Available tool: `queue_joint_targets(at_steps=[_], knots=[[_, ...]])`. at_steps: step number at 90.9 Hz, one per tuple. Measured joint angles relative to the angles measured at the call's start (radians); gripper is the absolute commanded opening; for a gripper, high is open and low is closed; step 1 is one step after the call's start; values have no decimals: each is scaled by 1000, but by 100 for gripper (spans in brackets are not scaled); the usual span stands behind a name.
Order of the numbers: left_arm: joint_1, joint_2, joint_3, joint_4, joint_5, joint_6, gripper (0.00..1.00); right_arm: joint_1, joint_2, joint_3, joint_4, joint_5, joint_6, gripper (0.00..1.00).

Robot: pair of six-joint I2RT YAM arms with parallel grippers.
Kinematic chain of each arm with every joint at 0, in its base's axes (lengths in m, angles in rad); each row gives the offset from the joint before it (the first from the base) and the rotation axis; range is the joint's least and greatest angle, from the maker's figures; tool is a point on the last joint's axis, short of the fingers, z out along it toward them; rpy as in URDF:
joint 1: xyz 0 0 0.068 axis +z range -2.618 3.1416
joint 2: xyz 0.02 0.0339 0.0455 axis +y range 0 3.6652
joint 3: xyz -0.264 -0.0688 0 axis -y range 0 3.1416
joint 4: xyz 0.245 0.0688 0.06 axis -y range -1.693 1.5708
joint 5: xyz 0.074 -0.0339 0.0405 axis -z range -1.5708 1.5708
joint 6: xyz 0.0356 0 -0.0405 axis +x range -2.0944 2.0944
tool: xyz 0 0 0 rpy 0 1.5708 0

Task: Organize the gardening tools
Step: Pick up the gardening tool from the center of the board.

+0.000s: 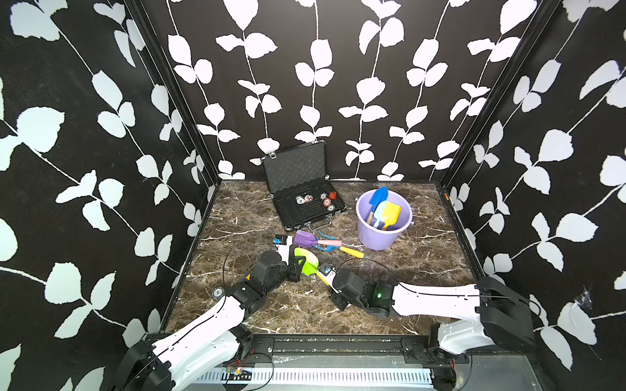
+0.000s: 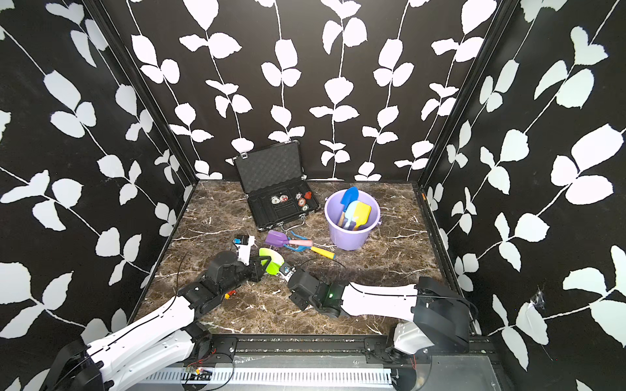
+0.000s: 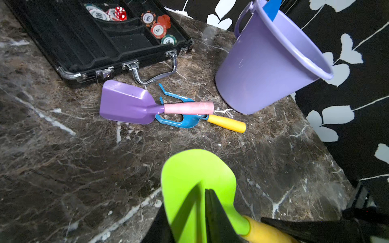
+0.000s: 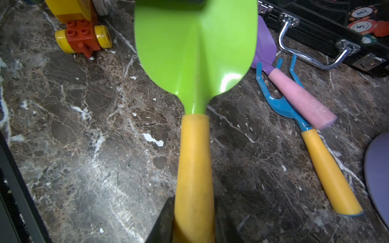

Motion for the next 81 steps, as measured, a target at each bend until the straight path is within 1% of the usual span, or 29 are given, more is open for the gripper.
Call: queue_joint_targets(at_steps=[12, 18, 25, 30, 36, 39, 40, 43, 46, 59, 76, 78, 79, 81], knots=[[4, -3, 0, 65, 43, -54, 0, 0, -10, -18, 14, 10, 14, 0], [4, -4, 0, 78, 49, -61, 0, 0, -12, -22, 20, 16, 16, 0], [5, -3, 0, 81, 59, -67, 0, 0, -12, -23, 26, 19, 16, 5], [5, -3, 0, 89, 62, -68, 0, 0, -12, -25, 29, 24, 18, 13], [5, -3, 0, 95, 65, -68, 0, 0, -13, -27, 33, 27, 21, 30], [5, -3, 1, 97, 68, -67, 0, 1, -14, -30, 35, 29, 23, 46], [5, -3, 1, 100, 72, -62, 0, 1, -16, -31, 35, 28, 23, 50], [5, -3, 3, 95, 66, -40, 0, 3, -20, -33, 35, 27, 22, 57], [5, -2, 3, 88, 69, -16, 0, 5, -29, -36, 34, 29, 21, 60], [5, -2, 36, 41, 73, 66, 0, 9, -74, -46, 28, 65, 40, 70], [5, 18, 182, 21, 77, 171, 0, 9, -151, -87, 2, 178, 114, 84], [5, 26, 205, 21, 78, 185, 0, 9, -163, -92, -5, 195, 131, 88], [5, 30, 215, 21, 78, 190, 0, 9, -169, -95, -10, 206, 137, 94], [5, 39, 235, 22, 79, 201, 0, 9, -181, -98, -21, 222, 155, 98]])
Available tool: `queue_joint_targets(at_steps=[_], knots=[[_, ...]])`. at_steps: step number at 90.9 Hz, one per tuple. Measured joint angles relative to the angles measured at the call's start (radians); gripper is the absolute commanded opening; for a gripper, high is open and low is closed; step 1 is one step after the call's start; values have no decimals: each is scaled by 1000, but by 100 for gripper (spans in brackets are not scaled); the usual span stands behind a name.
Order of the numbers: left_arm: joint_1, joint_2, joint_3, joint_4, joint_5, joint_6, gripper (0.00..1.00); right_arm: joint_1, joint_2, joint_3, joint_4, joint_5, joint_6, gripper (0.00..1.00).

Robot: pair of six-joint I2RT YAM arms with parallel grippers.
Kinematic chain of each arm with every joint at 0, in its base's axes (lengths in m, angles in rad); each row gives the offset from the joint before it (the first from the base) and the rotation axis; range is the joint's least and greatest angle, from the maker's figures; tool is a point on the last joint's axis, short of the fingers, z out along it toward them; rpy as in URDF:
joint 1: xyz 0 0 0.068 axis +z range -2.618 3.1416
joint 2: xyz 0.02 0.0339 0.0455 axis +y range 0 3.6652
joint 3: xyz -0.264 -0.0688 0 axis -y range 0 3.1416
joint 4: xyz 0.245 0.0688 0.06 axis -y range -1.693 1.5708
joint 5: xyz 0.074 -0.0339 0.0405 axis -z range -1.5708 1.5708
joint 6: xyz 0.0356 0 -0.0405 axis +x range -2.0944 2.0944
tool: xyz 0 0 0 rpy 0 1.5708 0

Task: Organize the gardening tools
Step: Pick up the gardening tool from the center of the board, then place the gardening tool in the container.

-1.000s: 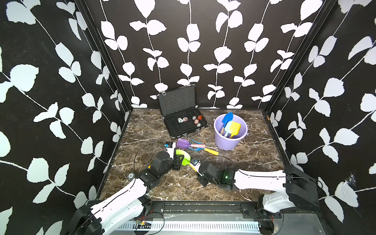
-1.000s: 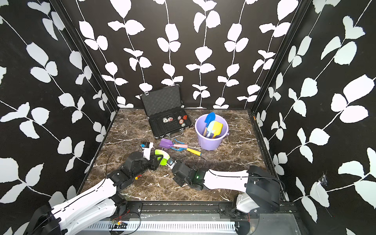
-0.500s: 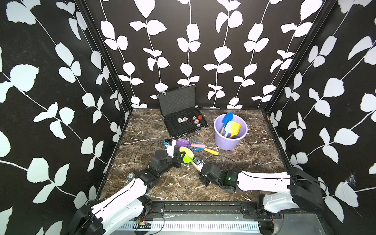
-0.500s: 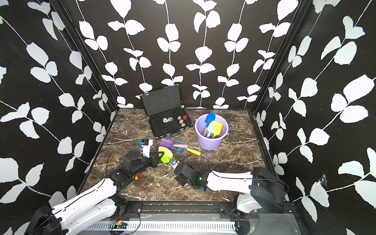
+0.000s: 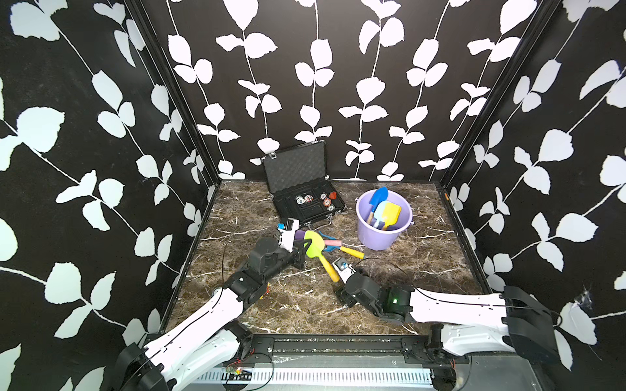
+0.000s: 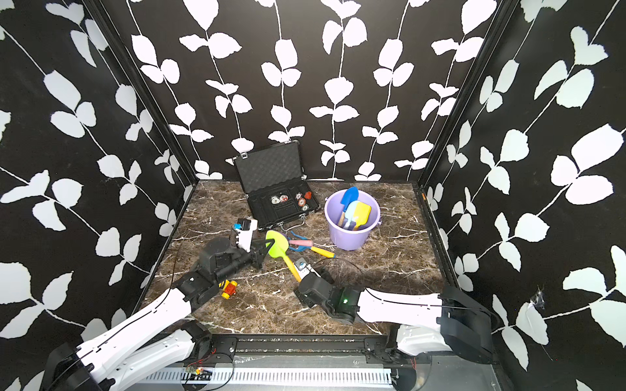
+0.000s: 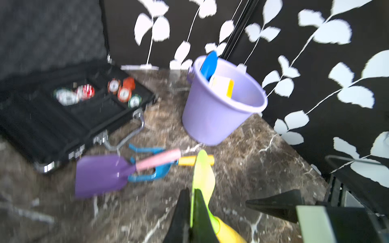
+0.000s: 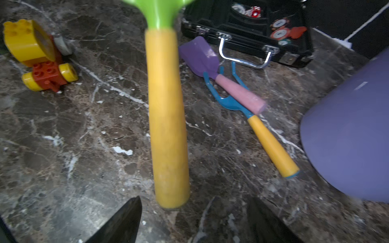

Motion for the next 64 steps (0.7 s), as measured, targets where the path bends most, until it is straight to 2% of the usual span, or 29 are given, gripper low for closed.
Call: queue_joint_targets(at_steps=[23, 34, 49, 64], knots=[[-10, 144, 241, -22, 3, 114, 0, 0, -142, -17, -166, 205, 160, 99], [-66, 236, 394, -28, -16, 185, 0, 0, -206, -45, -246, 283, 246, 99], [-162, 380, 613, -24, -52, 299, 0, -7, -327, -100, -368, 353, 367, 99], [-174, 552, 789, -1, -71, 378, 0, -15, -527, -148, -496, 395, 462, 99]])
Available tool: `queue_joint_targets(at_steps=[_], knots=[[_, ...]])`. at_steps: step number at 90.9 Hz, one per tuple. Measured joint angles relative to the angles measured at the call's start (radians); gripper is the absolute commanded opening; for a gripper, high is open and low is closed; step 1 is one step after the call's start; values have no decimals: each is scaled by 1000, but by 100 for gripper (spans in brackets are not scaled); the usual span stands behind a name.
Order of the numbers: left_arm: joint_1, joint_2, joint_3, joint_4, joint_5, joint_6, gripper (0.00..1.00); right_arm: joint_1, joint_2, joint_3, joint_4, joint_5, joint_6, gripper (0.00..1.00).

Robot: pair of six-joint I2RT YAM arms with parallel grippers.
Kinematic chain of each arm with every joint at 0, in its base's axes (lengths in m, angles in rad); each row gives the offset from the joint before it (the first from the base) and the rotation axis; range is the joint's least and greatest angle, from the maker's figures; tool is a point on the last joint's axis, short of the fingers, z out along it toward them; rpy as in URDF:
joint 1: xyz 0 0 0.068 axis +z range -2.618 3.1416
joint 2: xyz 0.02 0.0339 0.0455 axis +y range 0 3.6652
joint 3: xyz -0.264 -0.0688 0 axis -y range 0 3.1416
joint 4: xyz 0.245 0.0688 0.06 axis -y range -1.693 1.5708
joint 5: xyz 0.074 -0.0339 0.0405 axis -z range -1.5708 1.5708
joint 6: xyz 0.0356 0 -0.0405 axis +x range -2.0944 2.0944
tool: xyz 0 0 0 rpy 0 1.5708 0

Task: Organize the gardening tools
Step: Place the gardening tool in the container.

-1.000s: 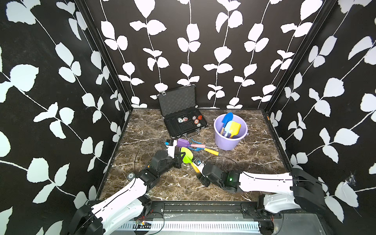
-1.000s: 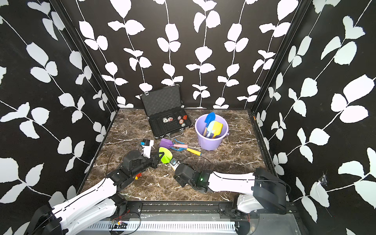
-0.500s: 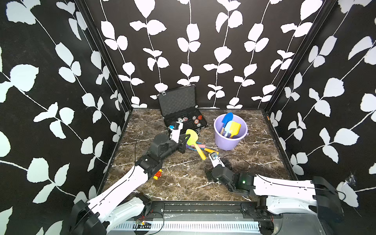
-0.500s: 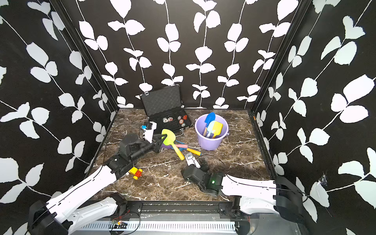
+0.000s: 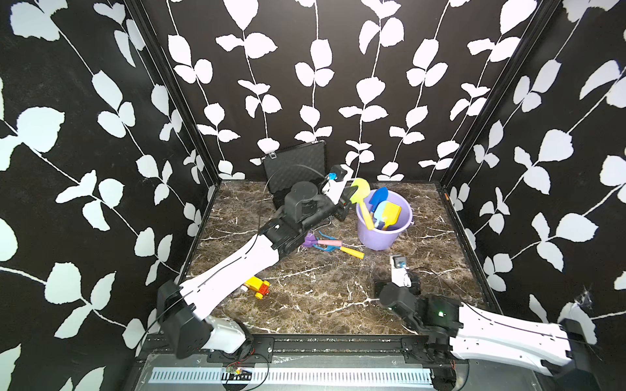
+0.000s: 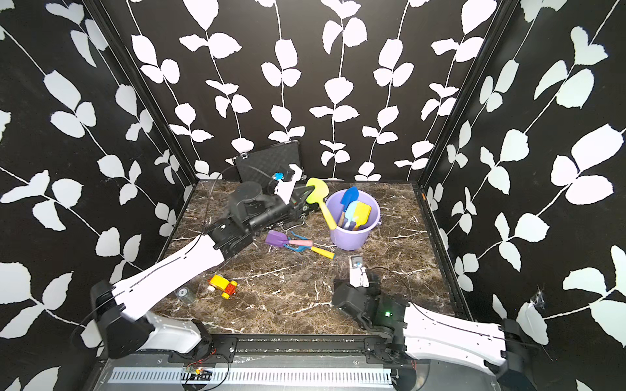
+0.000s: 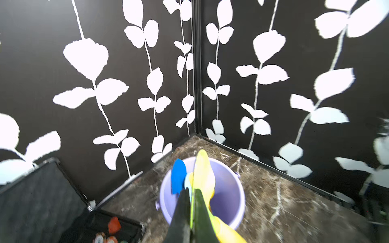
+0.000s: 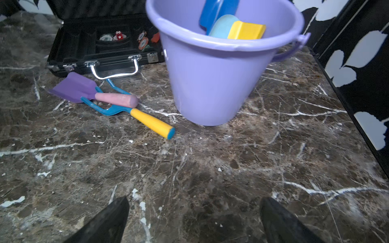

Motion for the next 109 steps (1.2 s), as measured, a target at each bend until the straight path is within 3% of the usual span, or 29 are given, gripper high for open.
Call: queue_joint_targets(at_steps=[21, 37, 53, 80, 109], knots=[[1, 270, 206, 3, -7, 79, 0, -6, -287, -56, -151, 21, 55, 99], [-1, 467, 365, -26, -5, 140, 0, -8, -386, -61, -228, 22, 54, 99], [-2, 600, 483, -63, -8, 191, 0, -9, -384, -61, -261, 22, 53, 99], [-2, 678, 490, -66, -8, 208, 0, -9, -306, -61, -259, 16, 50, 99], [-4, 681, 490, -80, -3, 204, 21, -10, -252, -61, -212, 3, 45, 99]])
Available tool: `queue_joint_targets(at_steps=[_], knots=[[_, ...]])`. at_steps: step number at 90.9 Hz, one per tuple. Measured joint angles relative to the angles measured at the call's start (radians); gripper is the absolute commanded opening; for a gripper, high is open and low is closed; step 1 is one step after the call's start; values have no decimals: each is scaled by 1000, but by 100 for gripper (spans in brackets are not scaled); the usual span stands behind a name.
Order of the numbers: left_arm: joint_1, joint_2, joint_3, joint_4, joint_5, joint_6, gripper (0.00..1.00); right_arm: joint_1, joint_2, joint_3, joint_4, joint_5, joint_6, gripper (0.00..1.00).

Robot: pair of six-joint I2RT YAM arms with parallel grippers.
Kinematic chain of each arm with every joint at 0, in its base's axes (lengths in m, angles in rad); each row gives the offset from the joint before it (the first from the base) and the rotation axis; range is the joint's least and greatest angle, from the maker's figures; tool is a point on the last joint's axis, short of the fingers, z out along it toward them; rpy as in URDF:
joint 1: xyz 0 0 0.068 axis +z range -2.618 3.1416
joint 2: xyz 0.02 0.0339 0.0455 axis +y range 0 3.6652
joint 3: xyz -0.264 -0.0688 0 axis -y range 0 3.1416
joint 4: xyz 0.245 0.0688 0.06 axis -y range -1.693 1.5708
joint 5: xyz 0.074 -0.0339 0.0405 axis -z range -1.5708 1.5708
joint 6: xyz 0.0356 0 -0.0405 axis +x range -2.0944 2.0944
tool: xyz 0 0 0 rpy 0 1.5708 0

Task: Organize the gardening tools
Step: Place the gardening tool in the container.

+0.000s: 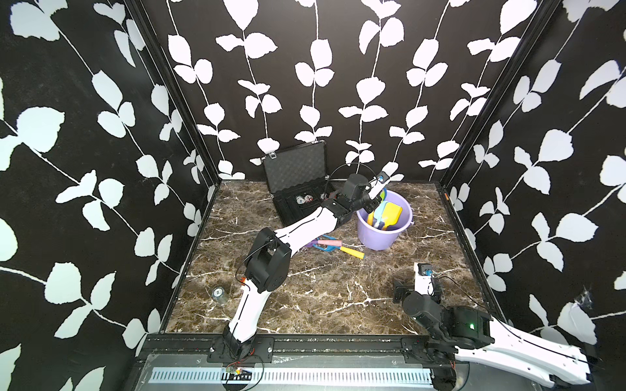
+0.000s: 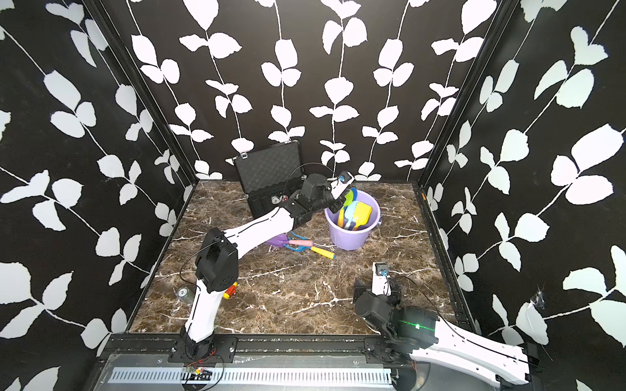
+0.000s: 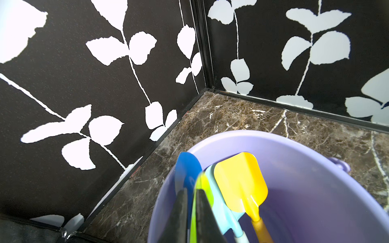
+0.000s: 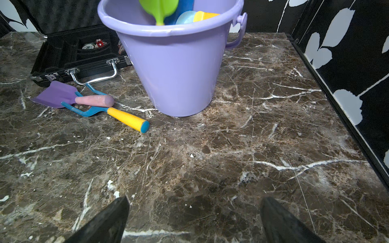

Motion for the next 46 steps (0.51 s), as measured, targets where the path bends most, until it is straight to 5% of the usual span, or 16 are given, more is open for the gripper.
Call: queue_joint_targets(at_steps=[25, 46], knots=[[-2, -1, -2, -3, 6, -15, 41, -3, 4, 0, 13, -21, -11, 99], [-2, -60, -91, -5, -26, -61, 76, -3, 25, 0, 47, -59, -50, 99]])
